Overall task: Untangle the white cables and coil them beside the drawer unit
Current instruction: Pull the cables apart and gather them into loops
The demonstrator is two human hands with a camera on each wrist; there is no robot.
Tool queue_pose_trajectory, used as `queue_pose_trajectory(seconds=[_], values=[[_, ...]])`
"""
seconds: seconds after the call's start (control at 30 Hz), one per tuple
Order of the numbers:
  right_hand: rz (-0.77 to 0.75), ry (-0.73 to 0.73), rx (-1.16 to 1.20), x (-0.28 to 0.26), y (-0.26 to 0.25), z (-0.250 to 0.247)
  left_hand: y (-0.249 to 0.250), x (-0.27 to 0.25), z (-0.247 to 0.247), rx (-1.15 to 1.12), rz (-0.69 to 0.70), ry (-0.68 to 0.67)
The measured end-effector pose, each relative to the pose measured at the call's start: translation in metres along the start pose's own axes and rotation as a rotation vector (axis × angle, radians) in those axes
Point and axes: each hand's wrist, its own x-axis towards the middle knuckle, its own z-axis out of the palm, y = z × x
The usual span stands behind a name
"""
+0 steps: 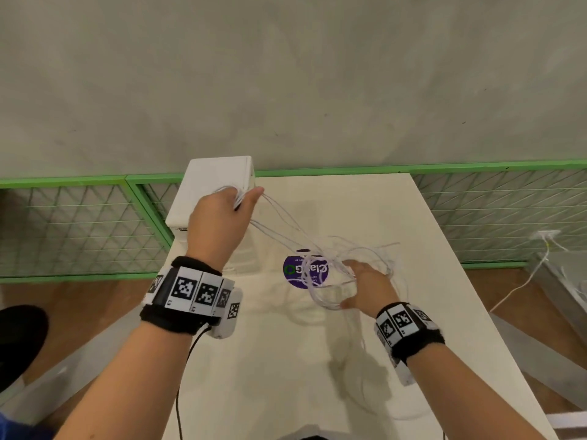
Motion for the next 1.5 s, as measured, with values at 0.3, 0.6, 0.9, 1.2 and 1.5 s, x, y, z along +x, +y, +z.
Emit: queue_pose_trajectory(seconds=[0.3, 0.6, 0.9, 1.2, 1.5], values=[[-0.069, 0.078, 0.144, -0.018, -0.038, -0.037, 0.015, -0.002, 0.018, 0.053, 0.042, -0.168], [-0.364, 0.228, 0.648, -0.028, -0.084, -0.051, 0.029, -0.009, 0.029, -0.016, 0.096, -0.259], [-0.457, -0.225, 0.879, -0.022, -0.088, -0.036, 0.004, 0.005, 0.007, 0.081, 0.012, -0.534], [-0.546, 0.136, 0.460, 0.012, -0.056, -0.069, -0.004, -0.018, 0.009, -0.267, -0.237, -0.931], [-0.418, 0.219, 0.372, 0.017, -0.032, -0.016, 0.031, -0.006, -0.009, -1.300, -0.252, -0.982]])
